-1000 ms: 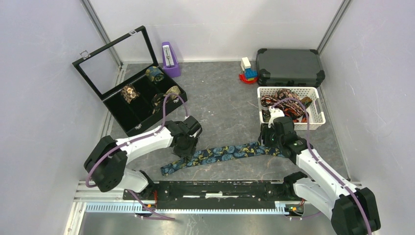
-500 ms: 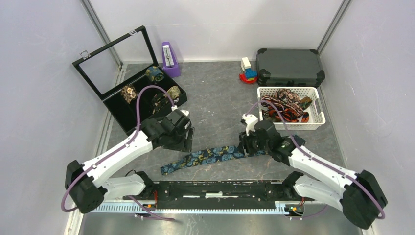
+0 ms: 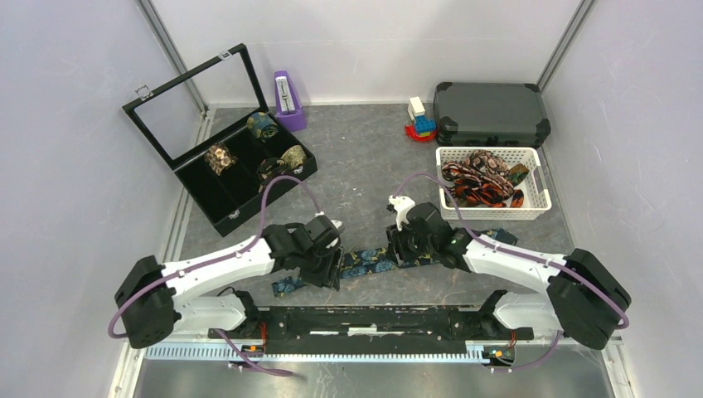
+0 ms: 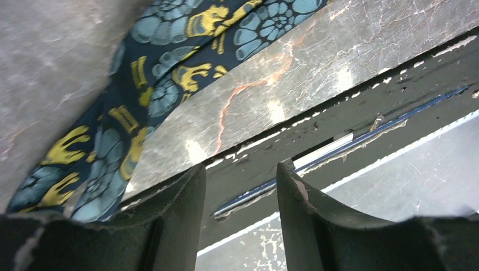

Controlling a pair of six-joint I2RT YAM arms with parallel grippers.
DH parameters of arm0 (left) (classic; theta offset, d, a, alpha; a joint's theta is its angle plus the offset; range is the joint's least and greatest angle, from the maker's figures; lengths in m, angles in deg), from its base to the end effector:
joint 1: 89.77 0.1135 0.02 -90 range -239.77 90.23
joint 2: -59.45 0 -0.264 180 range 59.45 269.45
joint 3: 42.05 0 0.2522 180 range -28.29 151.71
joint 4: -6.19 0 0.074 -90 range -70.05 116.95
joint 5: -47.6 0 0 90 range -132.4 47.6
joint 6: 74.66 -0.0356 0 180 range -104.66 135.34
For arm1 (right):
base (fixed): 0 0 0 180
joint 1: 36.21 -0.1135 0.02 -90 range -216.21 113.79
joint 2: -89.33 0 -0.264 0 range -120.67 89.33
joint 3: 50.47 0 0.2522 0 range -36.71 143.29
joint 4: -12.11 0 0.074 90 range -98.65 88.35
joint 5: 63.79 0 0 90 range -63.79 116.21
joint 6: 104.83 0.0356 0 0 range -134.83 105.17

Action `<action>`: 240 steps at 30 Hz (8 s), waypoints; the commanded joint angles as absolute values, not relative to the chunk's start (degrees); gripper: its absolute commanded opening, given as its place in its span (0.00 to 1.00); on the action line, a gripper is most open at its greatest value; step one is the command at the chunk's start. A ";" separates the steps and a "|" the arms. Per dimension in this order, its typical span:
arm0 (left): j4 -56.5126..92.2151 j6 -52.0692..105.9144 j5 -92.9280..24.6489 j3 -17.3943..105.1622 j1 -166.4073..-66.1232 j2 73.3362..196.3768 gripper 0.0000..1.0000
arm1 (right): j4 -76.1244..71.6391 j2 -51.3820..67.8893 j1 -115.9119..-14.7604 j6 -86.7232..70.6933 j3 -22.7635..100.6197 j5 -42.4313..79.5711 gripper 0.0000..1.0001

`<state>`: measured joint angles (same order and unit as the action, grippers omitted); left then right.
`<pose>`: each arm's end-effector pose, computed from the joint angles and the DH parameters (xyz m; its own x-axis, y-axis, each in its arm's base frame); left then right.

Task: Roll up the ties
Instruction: Flatten out the tie at the center of the board.

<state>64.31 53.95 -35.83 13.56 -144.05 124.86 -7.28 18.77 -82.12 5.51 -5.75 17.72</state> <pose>0.1133 -0.1646 0.2093 -0.9417 0.2478 -0.2276 0.3123 0.8954 -0.3174 0.1605 0.1732 0.1750 -0.7352 -0.2649 -0.6239 -0.5622 0.7525 0.3431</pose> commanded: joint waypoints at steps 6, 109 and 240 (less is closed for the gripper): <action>49.94 59.00 -35.58 9.70 -145.79 133.02 0.54 | -2.14 16.52 -81.22 5.08 -9.62 24.25 0.43; 80.24 91.39 -79.00 3.14 -147.25 84.00 0.64 | -33.67 45.99 -67.67 12.45 -9.79 42.92 0.48; 41.47 57.84 -50.80 33.32 -156.39 162.87 0.23 | -18.28 28.68 -20.86 26.65 -13.00 53.36 0.41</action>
